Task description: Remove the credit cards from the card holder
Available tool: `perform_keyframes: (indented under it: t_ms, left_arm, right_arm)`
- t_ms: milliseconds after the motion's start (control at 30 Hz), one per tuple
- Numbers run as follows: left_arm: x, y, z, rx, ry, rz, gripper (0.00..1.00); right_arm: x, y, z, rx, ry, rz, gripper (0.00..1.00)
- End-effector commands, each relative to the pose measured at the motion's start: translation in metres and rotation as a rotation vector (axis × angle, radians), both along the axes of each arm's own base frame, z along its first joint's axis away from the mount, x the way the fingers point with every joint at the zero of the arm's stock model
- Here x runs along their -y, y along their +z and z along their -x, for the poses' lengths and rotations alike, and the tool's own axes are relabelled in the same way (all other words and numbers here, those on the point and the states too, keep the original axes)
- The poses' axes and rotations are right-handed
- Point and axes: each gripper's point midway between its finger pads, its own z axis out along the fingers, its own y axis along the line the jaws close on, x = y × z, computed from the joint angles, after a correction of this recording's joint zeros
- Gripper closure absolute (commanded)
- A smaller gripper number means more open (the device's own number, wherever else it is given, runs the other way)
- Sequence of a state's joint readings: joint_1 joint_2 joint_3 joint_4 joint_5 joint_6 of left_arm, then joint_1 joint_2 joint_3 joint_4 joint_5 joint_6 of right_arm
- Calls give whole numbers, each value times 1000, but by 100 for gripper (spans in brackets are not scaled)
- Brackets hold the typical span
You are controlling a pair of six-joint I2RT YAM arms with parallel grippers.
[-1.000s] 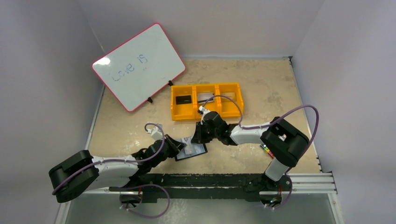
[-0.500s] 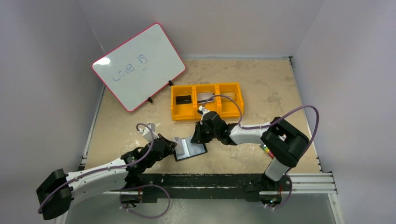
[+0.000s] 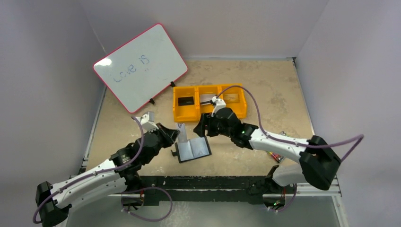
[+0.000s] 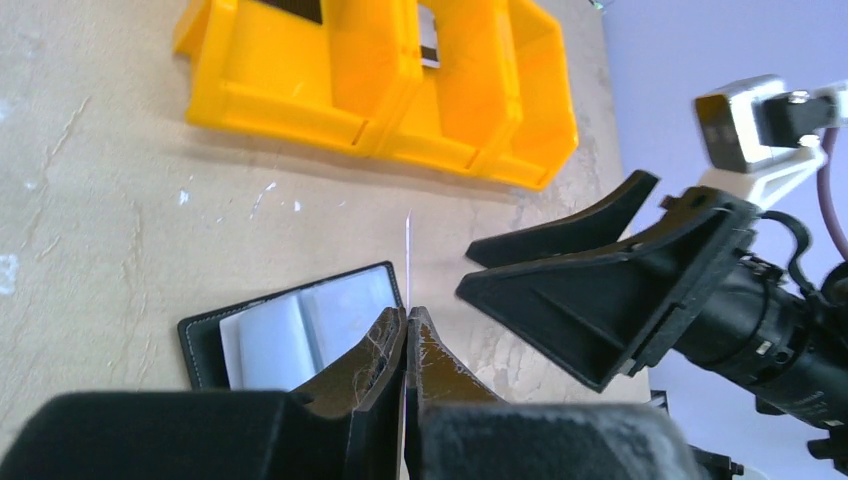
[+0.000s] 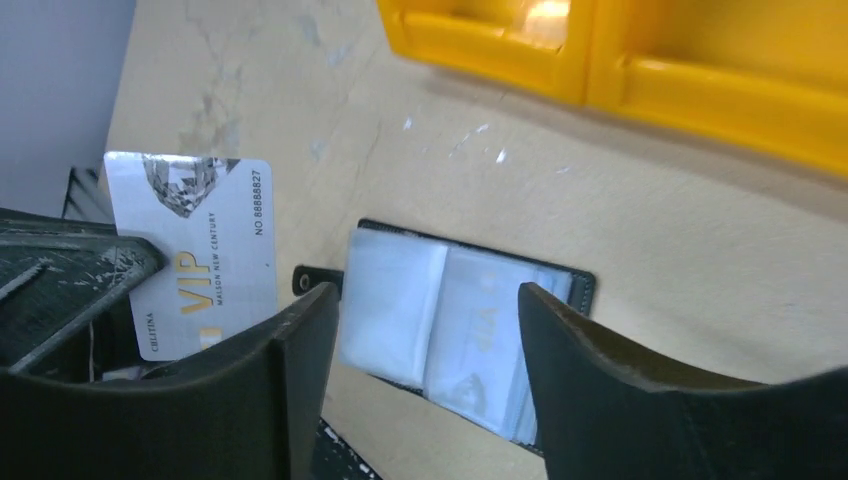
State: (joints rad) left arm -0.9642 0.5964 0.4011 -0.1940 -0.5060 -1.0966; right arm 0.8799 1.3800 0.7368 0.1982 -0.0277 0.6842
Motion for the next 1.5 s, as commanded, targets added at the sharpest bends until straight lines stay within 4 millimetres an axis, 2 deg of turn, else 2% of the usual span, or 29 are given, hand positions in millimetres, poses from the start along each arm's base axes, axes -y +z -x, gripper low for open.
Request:
perform_keyframes:
  t_ms: [0,33,100,200,367,467,567,633,733,800,1033,1133,1467]
  left_arm:
    - [3,42,-7,116,-19,18,100]
    - [3,46,-7,129,-18,26,100]
    - [2,52,-9,156,-14,40,100]
    - [5,59,-10,197,-16,84,100]
    - [13,63,-10,267,-33,202,100]
    - [20,68,-7,339,-68,292,100]
    - [29,72,0,404,-124,366,100]
    - [36,74,3,421,-165,385,100]
    - [48,79,6,430,-220,391,100]
    - [53,83,10,437,-250,416,100]
    - [50,84,10,418,-228,475,100]
    - [49,85,10,418,-224,470,100]
    - [53,83,12,405,-248,471,100]
  right_arm:
    - [35,35,-26,155,-203,18,17]
    - [41,41,-27,171,-232,-2,9]
    - [54,49,-28,188,-301,-47,1]
    - [61,65,-28,260,-333,-151,0]
    - [66,83,-12,347,-297,-333,0]
    - [63,93,2,334,-242,-409,0]
    - [53,115,22,380,-106,-530,0]
    - [53,127,24,374,-73,-595,0]
    - [53,136,26,356,43,-664,11]
    - [55,131,22,309,84,-694,18]
    - [36,132,30,262,264,-755,35]
    - [31,128,27,246,281,-758,37]
    - [19,140,26,246,357,-796,43]
